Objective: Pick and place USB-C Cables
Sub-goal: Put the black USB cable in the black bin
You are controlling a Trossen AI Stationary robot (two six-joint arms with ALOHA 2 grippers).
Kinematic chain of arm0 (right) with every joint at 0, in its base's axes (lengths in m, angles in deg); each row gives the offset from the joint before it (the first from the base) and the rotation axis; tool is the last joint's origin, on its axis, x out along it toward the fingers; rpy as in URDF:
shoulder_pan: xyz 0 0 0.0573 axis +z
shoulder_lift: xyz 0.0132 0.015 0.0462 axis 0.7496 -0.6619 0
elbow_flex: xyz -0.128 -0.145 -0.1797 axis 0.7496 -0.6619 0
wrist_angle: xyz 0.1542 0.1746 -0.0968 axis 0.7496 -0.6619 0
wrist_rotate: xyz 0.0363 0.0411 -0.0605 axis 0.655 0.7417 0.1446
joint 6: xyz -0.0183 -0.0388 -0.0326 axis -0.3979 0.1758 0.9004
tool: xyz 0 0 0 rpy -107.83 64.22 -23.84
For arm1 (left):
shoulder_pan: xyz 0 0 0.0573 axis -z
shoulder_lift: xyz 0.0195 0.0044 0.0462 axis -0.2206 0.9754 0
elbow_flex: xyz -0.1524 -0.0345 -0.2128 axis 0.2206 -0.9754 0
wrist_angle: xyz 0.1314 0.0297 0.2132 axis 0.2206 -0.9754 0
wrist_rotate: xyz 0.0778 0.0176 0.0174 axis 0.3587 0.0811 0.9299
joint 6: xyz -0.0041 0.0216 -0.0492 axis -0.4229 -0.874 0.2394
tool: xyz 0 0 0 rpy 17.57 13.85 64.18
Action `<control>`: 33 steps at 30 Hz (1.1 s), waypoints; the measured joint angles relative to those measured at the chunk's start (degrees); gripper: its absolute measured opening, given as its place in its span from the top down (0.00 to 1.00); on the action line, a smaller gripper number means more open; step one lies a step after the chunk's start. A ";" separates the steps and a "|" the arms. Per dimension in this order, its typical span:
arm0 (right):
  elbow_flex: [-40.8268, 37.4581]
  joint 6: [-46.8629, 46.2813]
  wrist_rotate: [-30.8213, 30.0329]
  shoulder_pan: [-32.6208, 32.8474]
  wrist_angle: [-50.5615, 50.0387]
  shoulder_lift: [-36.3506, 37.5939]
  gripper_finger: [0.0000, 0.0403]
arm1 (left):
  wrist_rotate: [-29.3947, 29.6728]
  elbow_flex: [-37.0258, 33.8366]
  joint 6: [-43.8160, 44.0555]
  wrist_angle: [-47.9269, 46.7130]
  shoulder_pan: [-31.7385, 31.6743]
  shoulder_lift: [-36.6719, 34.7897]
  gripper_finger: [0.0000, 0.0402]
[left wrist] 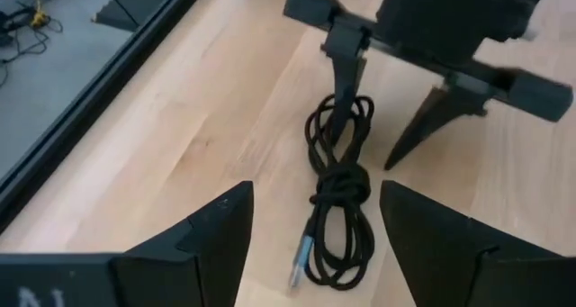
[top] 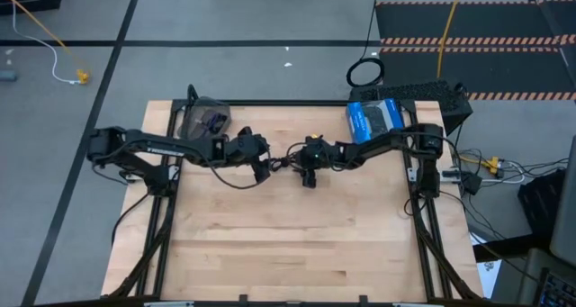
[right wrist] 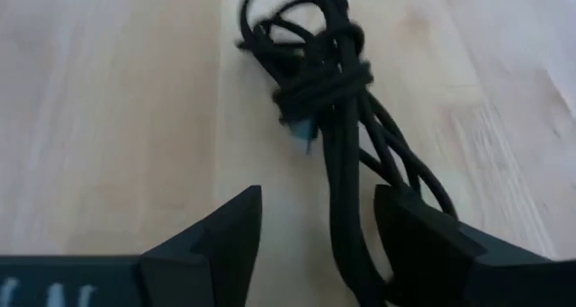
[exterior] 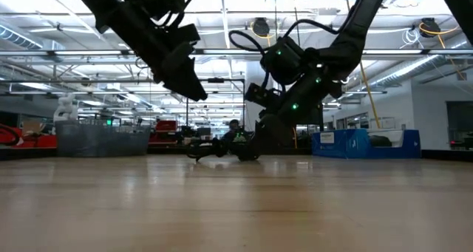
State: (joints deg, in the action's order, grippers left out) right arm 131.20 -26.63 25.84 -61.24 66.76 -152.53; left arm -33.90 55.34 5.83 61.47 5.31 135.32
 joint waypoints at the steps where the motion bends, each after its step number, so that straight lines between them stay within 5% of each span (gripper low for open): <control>1: -0.02 0.25 0.11 -0.11 0.06 -0.13 0.51 | -0.01 0.00 -0.17 0.40 -0.02 0.40 0.39; 14: -0.04 1.05 -0.06 -0.81 1.05 -0.24 0.77 | 0.00 0.00 -1.13 1.37 -0.03 0.91 0.39; 33: -0.11 1.05 0.19 -0.79 0.44 0.33 0.91 | -1.48 0.00 -2.68 1.35 -0.03 0.91 0.39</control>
State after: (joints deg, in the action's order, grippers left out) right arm 131.10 -25.58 26.03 -62.02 67.19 -152.21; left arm -35.38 55.34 3.15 62.81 5.28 136.23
